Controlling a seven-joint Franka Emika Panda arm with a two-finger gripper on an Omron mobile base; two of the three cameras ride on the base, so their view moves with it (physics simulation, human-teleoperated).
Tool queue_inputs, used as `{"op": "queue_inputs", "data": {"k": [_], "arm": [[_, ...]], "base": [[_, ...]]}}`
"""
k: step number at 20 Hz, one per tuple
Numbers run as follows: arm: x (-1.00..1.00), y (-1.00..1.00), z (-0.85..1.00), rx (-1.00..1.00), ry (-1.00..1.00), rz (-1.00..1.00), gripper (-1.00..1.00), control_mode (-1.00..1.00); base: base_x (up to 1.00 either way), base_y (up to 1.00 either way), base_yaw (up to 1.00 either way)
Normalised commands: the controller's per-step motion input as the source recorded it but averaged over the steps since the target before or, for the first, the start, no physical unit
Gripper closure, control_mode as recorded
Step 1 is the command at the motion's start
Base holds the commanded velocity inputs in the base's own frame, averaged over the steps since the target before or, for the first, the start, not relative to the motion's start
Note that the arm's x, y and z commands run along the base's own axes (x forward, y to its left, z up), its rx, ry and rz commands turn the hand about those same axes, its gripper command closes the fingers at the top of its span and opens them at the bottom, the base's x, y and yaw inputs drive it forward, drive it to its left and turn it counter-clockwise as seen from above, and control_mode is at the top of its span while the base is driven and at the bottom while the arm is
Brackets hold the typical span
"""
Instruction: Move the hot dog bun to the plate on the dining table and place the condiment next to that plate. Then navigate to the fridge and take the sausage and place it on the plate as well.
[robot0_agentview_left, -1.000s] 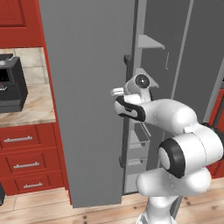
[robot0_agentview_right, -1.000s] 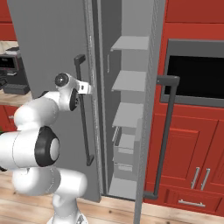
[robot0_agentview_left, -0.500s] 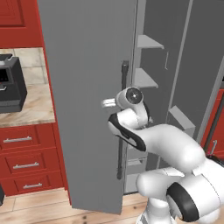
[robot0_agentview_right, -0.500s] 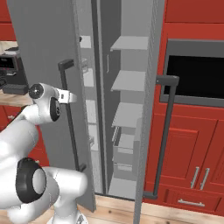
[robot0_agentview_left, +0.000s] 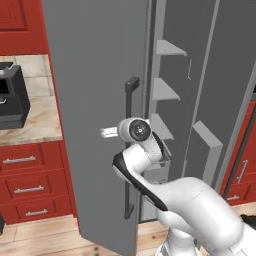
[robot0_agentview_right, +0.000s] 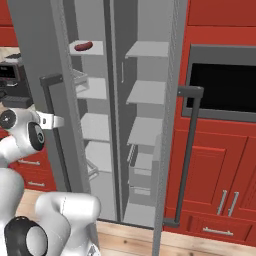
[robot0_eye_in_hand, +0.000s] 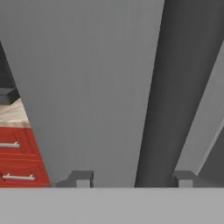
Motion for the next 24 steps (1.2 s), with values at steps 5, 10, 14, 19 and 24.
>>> {"op": "queue_inputs", "data": {"k": [5, 10, 14, 19, 24], "arm": [[-0.47, 0.08, 0.03, 0.12, 0.00, 0.00, -1.00, -1.00], [-0.68, -0.26, 0.34, 0.37, 0.00, -0.05, -1.00, -1.00], [-0.72, -0.33, 0.44, 0.42, 0.02, -0.13, -1.00, -1.00], [-0.66, -0.51, 0.35, 0.38, 0.06, -0.12, -1.00, -1.00], [-0.26, -0.66, 0.25, 0.33, 0.15, -0.05, -1.00, -1.00]], "base": [[0.00, 0.00, 0.00], [0.00, 0.00, 0.00], [0.00, 0.00, 0.00], [0.00, 0.00, 0.00], [0.00, 0.00, 0.00]]}}
